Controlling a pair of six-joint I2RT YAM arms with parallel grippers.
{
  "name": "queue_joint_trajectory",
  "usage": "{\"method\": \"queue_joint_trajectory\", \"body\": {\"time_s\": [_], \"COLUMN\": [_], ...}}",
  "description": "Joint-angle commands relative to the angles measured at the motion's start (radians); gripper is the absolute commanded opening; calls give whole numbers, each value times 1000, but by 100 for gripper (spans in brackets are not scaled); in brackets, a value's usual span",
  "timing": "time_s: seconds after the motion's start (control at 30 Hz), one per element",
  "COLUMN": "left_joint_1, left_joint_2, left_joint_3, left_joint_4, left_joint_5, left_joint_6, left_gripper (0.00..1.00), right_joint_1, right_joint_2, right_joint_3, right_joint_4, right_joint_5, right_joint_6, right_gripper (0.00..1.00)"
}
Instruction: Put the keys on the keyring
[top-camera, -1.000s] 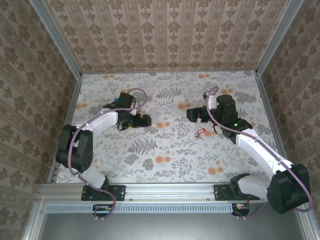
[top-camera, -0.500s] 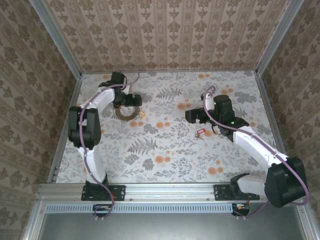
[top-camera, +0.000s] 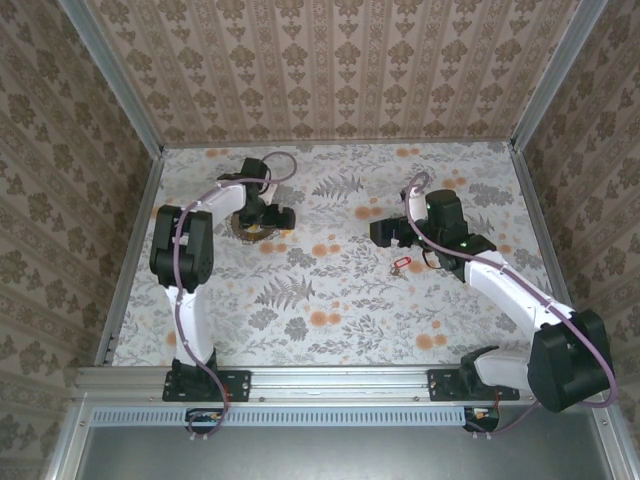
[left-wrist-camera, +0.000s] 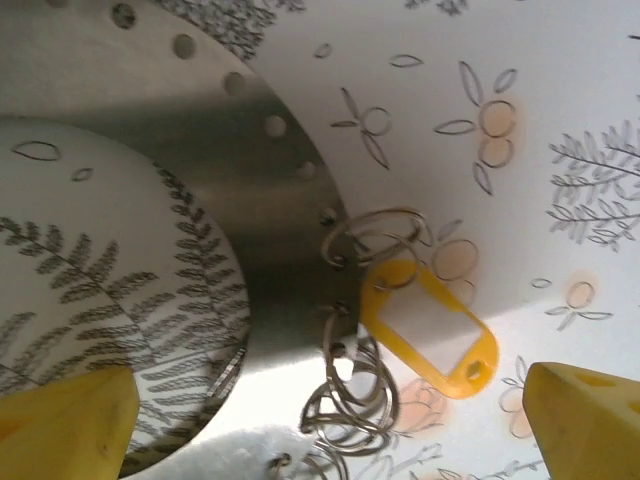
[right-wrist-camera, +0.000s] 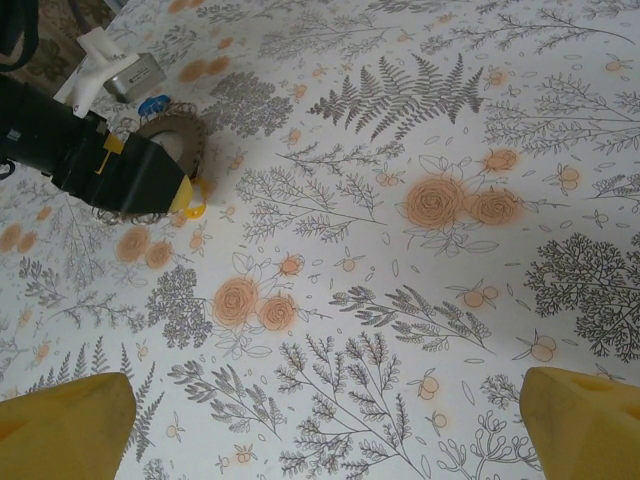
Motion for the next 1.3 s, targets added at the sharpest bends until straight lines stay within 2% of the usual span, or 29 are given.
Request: {"method": "queue_joint_trajectory", "body": {"time_s": [0.0,0.27,0.53,0.7,0.77,0.9,1.03,1.13,1.27], "left_joint_1": [-23,-117,-337,-504,-539,-517,-415,-329,-312], "left_joint_2": [-18,-112,-274,-345,-388,-512,-647,-714,-740], "left_joint_3": [-62,-201,-433,-509,-518,-503,-521,-560,-547], "left_joint_4": [-20,42,196,232,232,175,96,83,76], "left_joint_5": [37,104,166,169,168,157,125,108,68], "left_joint_6": [4,-66,-264,-367,-389,-377,-326,-299,-265], "left_gripper": [100,100,100,100,100,100,99,94,87], "right_joint_1": [-6,-11,-16,-17,-18,-16,-13,24,105], "right_joint_2": [-34,-94,-132,-143,-146,-129,-94,-51,5], "right_joint_3": [32,22,-38,-74,-79,-84,-87,-89,-93], "right_joint_4": [-20,-51,-66,-79,-79,-74,-69,-56,-73], "right_joint_5": [-18,-7,-10,-15,-19,-22,-47,-68,-91], "right_joint_6": [3,-3,2,3,5,4,7,13,24], "right_gripper": [100,100,100,100,100,100,99,95,89]}}
